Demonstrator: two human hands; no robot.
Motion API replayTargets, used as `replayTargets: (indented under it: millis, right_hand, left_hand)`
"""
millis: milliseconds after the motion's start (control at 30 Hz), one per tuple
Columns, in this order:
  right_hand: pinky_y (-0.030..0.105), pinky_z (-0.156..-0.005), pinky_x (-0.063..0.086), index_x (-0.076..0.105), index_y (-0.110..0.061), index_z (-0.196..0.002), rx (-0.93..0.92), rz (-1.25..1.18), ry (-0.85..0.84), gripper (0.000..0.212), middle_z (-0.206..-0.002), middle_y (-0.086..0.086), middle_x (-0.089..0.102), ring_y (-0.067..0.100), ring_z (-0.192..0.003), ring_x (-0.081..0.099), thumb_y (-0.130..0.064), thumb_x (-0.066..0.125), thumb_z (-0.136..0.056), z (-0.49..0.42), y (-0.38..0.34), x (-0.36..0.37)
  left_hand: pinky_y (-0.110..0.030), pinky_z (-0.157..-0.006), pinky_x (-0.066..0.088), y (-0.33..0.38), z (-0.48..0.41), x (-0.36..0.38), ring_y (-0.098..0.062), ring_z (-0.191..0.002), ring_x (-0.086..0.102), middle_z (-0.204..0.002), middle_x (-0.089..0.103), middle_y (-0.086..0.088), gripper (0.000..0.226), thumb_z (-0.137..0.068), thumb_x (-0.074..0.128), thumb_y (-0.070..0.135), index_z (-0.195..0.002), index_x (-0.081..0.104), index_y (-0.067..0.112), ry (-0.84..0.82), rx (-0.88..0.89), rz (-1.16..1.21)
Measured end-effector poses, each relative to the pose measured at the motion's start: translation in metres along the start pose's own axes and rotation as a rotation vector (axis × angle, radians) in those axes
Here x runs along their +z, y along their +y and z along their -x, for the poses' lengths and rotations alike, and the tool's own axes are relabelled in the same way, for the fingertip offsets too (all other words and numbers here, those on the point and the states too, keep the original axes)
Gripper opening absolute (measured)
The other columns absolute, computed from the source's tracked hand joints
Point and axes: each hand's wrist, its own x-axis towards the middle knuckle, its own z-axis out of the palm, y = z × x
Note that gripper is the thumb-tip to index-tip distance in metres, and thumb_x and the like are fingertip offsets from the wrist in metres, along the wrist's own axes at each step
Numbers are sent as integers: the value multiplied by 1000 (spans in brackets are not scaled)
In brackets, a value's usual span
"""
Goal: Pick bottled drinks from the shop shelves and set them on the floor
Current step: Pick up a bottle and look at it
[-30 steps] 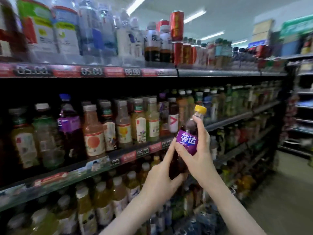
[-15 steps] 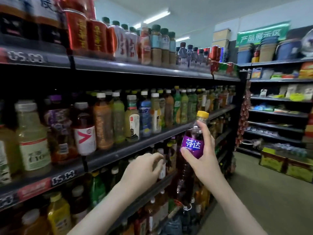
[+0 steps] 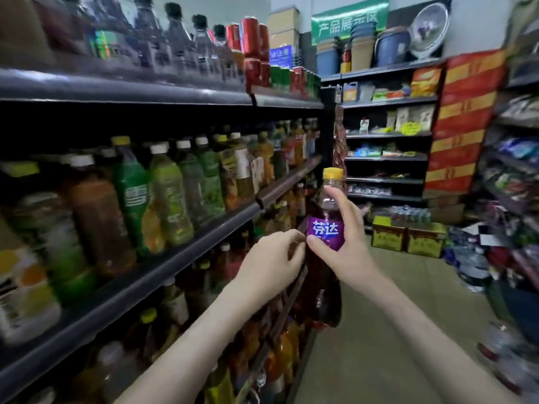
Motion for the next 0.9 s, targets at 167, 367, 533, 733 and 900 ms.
replayTargets:
  millis: [167,367,533,733,900]
  right_hand:
    - [6,-86,45,29,-63,-130,-8,-49,42,81,-141,-15,26,-4,-122,40,-10,71,-85,-96,114,-59]
    - [23,-81,57,34,-66,-125,-3,-225,17,79,-135,-15,30,4,-111,52,-8,69,-85,-226,224,-104]
    - [23,-80,56,35,-65,-127,-3,-355,-52,80,-134,-26,31,8,-112,54,-7,70,-85,-320,316,-111]
    - [18,-85,52,29,-55,-139,-80,-346,-87,81,-144,-17,27,-5,-117,48,-8,69,-86,-439,434,-115]
    - [10,-87,46,13,-52,-147,-145,-434,-191,93,-143,-34,24,-11,-122,44,-8,68,-87,-548,516,-117]
  left_hand:
    - [-25,-84,53,-2,-126,87,3,-90,61,-100,65,17,31,-92,51,39,-123,52,36,-35,15,123]
    - [1,-80,42,-13,-274,168,25,-96,50,-102,49,39,75,-82,65,47,-138,16,59,-116,-96,320]
    - [4,-84,35,-48,-381,223,21,-111,46,-118,48,41,91,-82,70,40,-138,5,67,-23,-129,403]
    - [3,-81,38,-101,-520,292,25,-114,41,-119,42,52,90,-81,71,30,-137,13,69,81,-94,514]
    - [1,-83,39,-135,-636,326,20,-114,46,-124,45,48,92,-80,71,18,-141,18,61,212,-81,488]
